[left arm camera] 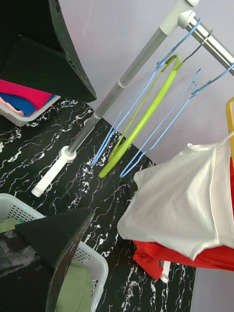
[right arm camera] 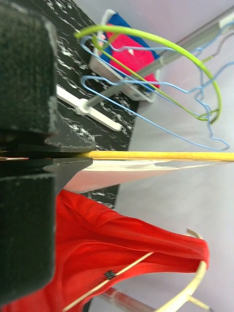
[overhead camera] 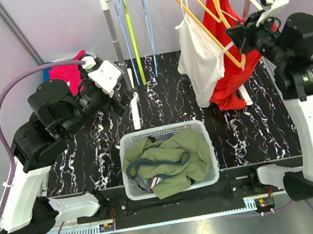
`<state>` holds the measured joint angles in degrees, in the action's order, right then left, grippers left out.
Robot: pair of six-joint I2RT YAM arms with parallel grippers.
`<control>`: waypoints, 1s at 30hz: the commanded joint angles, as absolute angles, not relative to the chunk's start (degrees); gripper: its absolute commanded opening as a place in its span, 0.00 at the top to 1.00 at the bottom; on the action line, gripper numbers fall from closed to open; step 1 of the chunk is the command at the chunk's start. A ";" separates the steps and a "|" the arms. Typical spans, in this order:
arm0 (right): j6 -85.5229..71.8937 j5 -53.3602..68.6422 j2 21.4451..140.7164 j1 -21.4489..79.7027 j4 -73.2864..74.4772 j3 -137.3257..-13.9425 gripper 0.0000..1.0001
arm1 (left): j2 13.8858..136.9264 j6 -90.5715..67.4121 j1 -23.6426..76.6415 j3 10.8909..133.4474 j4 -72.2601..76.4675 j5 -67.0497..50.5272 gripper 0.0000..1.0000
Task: Remove the tank top from the hanger
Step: Pick up the hanger from the clothesline.
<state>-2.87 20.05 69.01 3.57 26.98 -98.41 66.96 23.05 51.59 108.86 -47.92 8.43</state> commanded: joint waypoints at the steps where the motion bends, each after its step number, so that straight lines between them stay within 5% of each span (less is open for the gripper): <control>1: -2.63 21.96 62.76 3.34 34.00 -102.48 1.00 | 65.65 22.76 51.24 109.86 -45.79 7.03 0.01; 14: -7.12 26.36 53.09 3.43 47.38 -101.59 1.00 | 65.92 22.06 51.15 110.92 -46.58 6.42 0.01; 24: -17.38 33.48 63.00 3.43 39.74 -138.81 1.00 | 65.57 21.09 49.93 111.18 -46.85 5.27 0.01; 30: -26.79 41.92 68.73 3.51 32.43 -145.99 1.00 | 63.55 20.92 48.43 109.78 -47.02 4.57 0.01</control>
